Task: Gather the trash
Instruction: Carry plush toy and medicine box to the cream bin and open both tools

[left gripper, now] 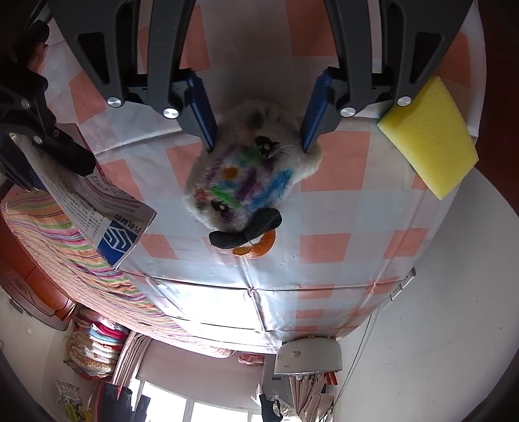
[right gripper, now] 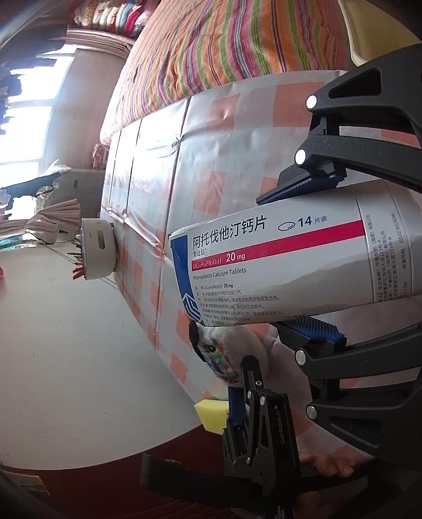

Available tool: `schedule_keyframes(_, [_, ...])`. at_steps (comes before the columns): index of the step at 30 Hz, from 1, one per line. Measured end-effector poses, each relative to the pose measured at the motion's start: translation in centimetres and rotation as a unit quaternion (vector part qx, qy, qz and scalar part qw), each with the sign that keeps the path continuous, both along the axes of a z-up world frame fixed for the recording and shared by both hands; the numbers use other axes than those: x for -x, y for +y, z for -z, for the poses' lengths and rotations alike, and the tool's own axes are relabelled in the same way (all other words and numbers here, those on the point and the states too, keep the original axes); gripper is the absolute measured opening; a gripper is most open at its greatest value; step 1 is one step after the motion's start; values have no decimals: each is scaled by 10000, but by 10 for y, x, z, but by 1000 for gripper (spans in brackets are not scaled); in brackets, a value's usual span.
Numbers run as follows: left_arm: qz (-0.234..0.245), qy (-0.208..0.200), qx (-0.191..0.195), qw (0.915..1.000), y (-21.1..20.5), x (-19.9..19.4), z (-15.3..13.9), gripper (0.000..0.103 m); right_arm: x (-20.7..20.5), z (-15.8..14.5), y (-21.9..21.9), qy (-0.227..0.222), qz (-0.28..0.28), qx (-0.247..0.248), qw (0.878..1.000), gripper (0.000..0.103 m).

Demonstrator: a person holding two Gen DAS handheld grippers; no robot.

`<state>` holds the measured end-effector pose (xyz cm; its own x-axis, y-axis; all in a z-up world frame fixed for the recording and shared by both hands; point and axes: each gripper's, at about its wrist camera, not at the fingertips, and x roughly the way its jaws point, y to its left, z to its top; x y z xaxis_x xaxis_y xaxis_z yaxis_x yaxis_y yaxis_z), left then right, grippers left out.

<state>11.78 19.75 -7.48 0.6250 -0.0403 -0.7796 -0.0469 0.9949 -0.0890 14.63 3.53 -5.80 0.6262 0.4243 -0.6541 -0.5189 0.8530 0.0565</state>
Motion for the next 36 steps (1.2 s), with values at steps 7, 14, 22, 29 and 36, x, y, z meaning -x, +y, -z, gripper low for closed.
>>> schedule_keyframes(7, [39, -122, -113, 9999, -9, 4, -3, 38, 3, -5, -11, -63, 124, -172, 9998, 61])
schedule_keyframes(14, [148, -264, -124, 9995, -23, 10, -11, 37, 6, -8, -24, -106, 209, -223, 9995, 61])
schedule_keyframes(22, [295, -318, -30, 9991, -43, 11, -17, 37, 11, -12, -45, -168, 351, -253, 9989, 61])
schedule_keyframes(29, [513, -350, 64, 9981, -68, 9, -21, 38, 18, -15, -74, -221, 549, -265, 9979, 61])
schedule_keyframes(36, [782, -373, 103, 9962, -98, 7, -25, 38, 24, -19, -104, -271, 784, -298, 9961, 61])
